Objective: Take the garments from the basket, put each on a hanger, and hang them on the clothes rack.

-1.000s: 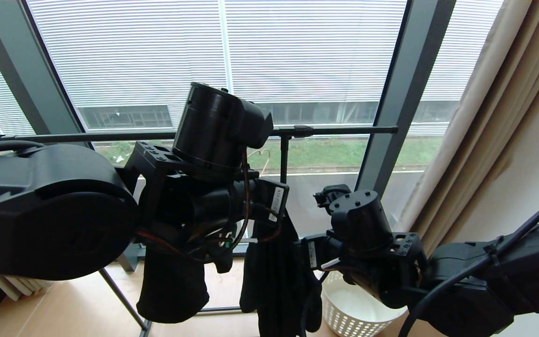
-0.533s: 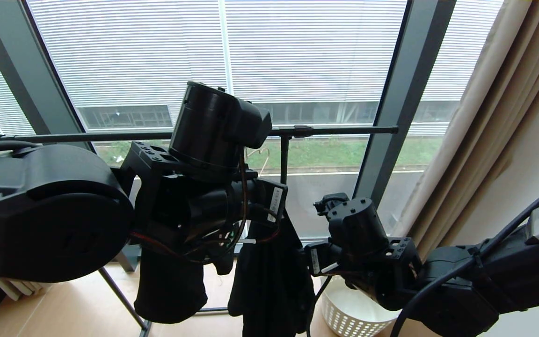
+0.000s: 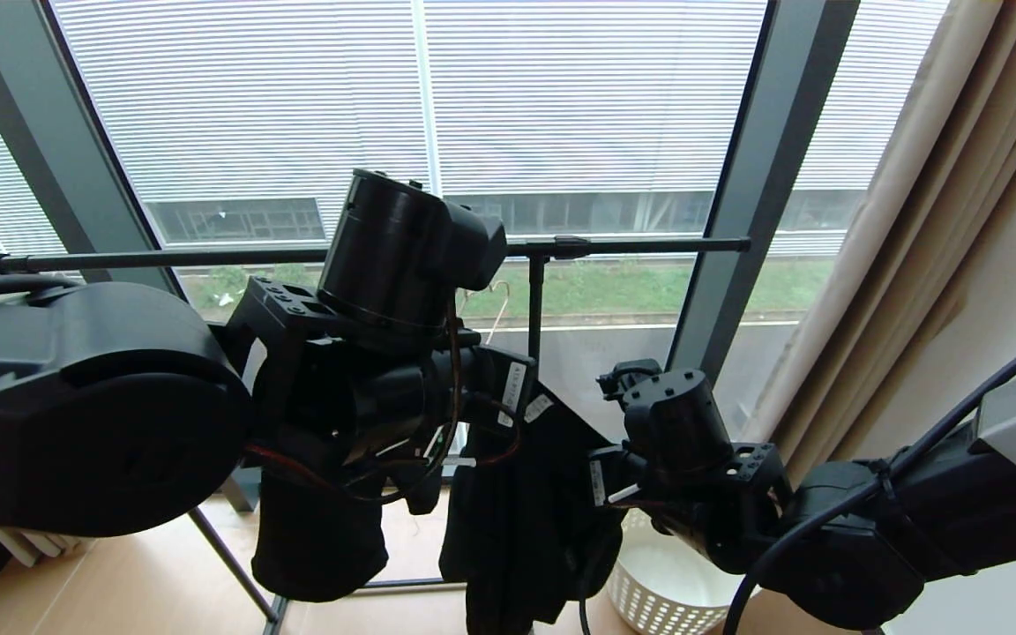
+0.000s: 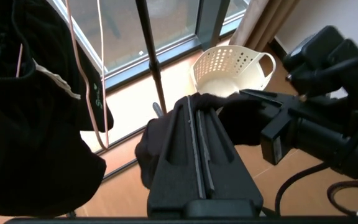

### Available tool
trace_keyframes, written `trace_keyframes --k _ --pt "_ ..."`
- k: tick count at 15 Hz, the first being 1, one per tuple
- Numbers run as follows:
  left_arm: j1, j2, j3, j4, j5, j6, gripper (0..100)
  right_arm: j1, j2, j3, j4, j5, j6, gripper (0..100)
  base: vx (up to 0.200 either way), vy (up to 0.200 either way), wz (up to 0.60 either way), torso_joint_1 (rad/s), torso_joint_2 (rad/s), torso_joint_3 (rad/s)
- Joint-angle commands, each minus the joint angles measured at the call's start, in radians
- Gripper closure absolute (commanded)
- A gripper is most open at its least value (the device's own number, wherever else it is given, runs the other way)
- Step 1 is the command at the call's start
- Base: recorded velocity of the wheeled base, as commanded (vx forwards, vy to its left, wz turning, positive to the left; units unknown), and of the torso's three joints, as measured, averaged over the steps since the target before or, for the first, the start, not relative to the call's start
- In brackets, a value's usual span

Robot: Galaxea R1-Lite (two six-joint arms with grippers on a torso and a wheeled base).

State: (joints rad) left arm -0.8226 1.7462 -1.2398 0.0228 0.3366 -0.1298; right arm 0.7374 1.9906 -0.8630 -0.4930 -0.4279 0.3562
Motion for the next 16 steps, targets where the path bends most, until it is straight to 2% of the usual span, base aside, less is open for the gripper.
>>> trace_keyframes --k 1,5,6,8,12,16 --pt "0.020 0.001 0.028 -0.001 -0.002 -0.001 100 -0.036 -0.004 -0.007 -0.002 0.000 -0.011 100 0.000 0.000 0.00 0.000 0.00 0.000" --pt "0.045 0.004 0.117 -0.006 -0.007 0.002 100 -0.096 -0.058 -0.025 -0.001 0.000 -0.031 100 0.000 0.000 0.00 0.000 0.00 0.000" --pt "0.045 0.003 0.131 -0.006 -0.007 0.004 0 -0.099 -0.064 -0.027 -0.001 0.000 -0.031 100 0.000 0.000 0.00 0.000 0.00 0.000" --pt "0.054 0.001 0.141 -0.007 -0.007 -0.001 0 -0.104 -0.079 -0.027 -0.001 0.000 -0.037 100 0.000 0.000 0.00 0.000 0.00 0.000" --pt "0.171 0.033 0.140 -0.010 -0.039 0.004 0 -0.128 -0.121 -0.027 -0.002 0.000 -0.065 100 0.000 0.000 0.00 0.000 0.00 0.000" --pt "0.235 0.233 -0.013 -0.067 -0.039 0.004 0 -0.128 -0.133 -0.025 -0.001 -0.002 -0.065 100 0.000 0.000 0.00 0.000 0.00 0.000"
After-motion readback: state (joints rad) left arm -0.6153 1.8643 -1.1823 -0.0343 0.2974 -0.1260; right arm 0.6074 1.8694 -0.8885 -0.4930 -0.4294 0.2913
